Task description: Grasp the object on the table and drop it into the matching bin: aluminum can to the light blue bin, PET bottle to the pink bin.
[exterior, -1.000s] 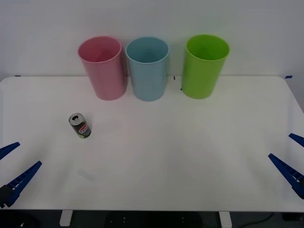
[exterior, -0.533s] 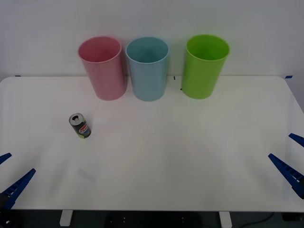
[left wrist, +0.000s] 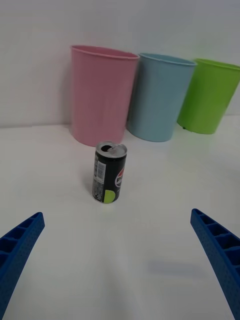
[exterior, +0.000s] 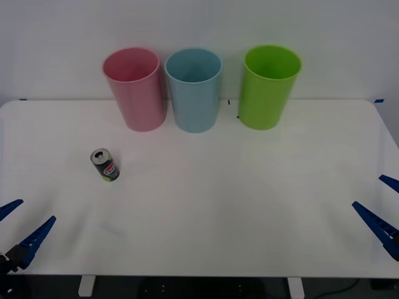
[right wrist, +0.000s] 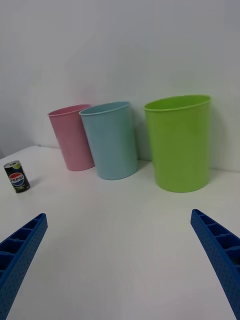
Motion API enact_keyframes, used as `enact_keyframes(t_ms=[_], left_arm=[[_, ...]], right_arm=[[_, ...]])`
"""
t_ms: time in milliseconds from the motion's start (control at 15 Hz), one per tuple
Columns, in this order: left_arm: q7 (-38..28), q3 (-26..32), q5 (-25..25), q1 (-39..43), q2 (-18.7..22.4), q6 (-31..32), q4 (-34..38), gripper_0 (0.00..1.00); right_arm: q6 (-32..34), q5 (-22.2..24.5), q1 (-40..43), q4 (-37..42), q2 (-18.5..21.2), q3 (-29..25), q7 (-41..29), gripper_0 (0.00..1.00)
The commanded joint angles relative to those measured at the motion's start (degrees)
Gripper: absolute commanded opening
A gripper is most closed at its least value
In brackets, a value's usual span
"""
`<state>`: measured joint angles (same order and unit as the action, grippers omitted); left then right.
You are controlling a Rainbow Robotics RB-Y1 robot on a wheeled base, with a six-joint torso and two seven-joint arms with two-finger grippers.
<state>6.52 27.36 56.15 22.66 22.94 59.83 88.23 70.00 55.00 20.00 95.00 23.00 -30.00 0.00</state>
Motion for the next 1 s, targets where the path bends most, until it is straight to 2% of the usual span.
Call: enact_keyframes(t_ms=[67,467,1000], left_arm=[[4.29,-1.08,0.10,-3.06,0.00,-0.77,-4.39,1.00],[7.54,-6.17,0.98,-6.40,-0.18,-8.24,-5.88,1.00],[7.98,-6.26,7.74,-14.49,-6.07,-10.87,-10.89,1.00]], right_arm=[[0.00,0.00,0.00,0.00,0.00,0.00,0.00,1.00],[0.00,0.00,0.00,0.00,0.00,0.00,0.00,1.00],[0.00,0.00,0.00,0.00,0.00,0.00,0.00,1.00]])
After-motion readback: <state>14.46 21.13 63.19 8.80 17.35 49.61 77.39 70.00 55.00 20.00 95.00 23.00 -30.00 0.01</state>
